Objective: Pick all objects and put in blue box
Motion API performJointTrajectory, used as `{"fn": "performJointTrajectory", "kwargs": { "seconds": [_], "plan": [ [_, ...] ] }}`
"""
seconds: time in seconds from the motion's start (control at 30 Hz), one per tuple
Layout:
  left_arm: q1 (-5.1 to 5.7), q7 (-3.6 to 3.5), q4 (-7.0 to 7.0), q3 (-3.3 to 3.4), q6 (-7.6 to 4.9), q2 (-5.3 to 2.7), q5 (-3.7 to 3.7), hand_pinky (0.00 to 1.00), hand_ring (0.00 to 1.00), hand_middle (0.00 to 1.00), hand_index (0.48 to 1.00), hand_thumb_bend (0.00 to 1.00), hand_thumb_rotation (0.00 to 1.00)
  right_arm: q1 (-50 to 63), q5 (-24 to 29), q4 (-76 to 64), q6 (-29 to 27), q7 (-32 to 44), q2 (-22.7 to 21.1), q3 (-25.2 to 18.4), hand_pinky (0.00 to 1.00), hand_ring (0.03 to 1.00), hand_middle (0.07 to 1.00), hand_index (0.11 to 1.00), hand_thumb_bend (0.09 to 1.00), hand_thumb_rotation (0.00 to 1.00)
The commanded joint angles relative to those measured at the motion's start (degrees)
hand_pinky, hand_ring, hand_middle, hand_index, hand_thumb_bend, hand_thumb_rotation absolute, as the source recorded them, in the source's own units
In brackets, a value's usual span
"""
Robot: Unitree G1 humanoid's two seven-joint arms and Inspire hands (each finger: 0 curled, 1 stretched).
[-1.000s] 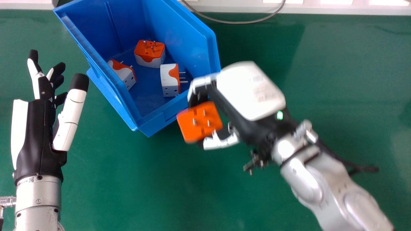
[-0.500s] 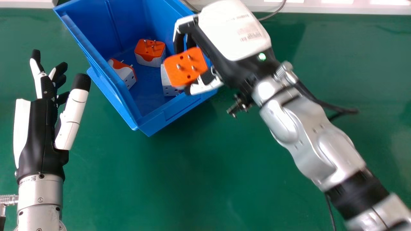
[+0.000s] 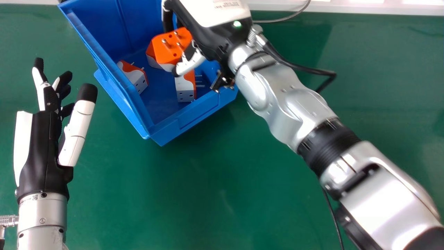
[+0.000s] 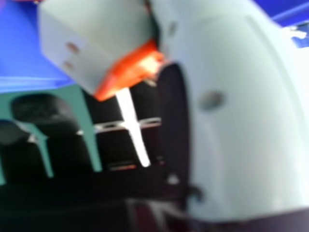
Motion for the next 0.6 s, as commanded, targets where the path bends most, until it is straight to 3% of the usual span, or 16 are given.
{"fn": "performJointTrajectory", "kwargs": {
  "seconds": [0.0, 0.07, 0.1, 0.27, 0.4, 0.43, 0.47, 0.5, 0.57],
  "plan": [
    [0.71, 0.04, -2.47, -0.21, -0.57, -0.23, -0.25, 0.86, 0.94, 0.94, 0.946, 0.85, 1.00, -5.10, 1.17, 2.03, 0.24, -2.45, 1.66, 0.15, 0.12, 0.177, 0.413, 0.496, 0.517, 0.01],
    [1.16, 0.17, -3.22, -0.44, -0.23, -0.53, -0.11, 0.86, 0.94, 0.94, 0.946, 0.86, 1.00, -6.79, 2.23, 4.52, 0.27, -3.41, 2.69, -0.42, 0.14, 0.210, 0.422, 0.508, 0.514, 0.01],
    [1.30, 0.23, -3.55, -0.56, -0.03, -0.65, -0.01, 0.86, 0.94, 0.94, 0.946, 0.86, 1.00, -7.61, 3.10, 5.79, 0.15, -3.92, 3.24, -0.86, 0.22, 0.289, 0.451, 0.535, 0.509, 0.01],
    [2.17, 0.64, -4.61, -1.03, 0.33, -1.03, 0.60, 0.86, 0.94, 0.94, 0.946, 0.85, 1.00, -10.10, 8.17, 9.80, 0.49, -7.81, 6.05, -3.78, 0.27, 0.359, 0.477, 0.527, 0.503, 0.00],
    [2.46, 0.79, -5.25, -1.33, 0.71, -1.40, 1.29, 0.86, 0.94, 0.94, 0.947, 0.85, 1.00, -9.76, 6.00, 11.03, 1.66, -11.53, 6.38, -0.31, 0.34, 0.429, 0.505, 0.505, 0.503, 0.04],
    [2.48, 0.81, -5.32, -1.37, 0.75, -1.47, 1.42, 0.86, 0.94, 0.94, 0.946, 0.84, 1.00, -9.79, 5.19, 11.19, 2.04, -11.75, 6.22, 0.77, 0.46, 0.568, 0.625, 0.596, 0.508, 0.24],
    [2.48, 0.82, -5.34, -1.41, 0.77, -1.54, 1.57, 0.86, 0.94, 0.94, 0.944, 0.84, 1.00, -9.82, 4.36, 11.37, 2.48, -11.90, 6.02, 1.93, 0.62, 0.753, 0.808, 0.785, 0.524, 0.60],
    [2.47, 0.82, -5.35, -1.43, 0.80, -1.60, 1.67, 0.86, 0.94, 0.94, 0.944, 0.84, 1.00, -9.84, 4.00, 11.46, 2.77, -12.00, 5.90, 2.70, 0.62, 0.753, 0.808, 0.785, 0.524, 0.60],
    [2.56, 0.82, -5.67, -1.52, 0.92, -1.72, 1.88, 0.86, 0.94, 0.94, 0.942, 0.83, 1.00, -9.76, 3.26, 11.59, 3.59, -12.32, 5.83, 3.93, 0.78, 0.899, 0.922, 0.912, 0.551, 0.83]
  ]
}}
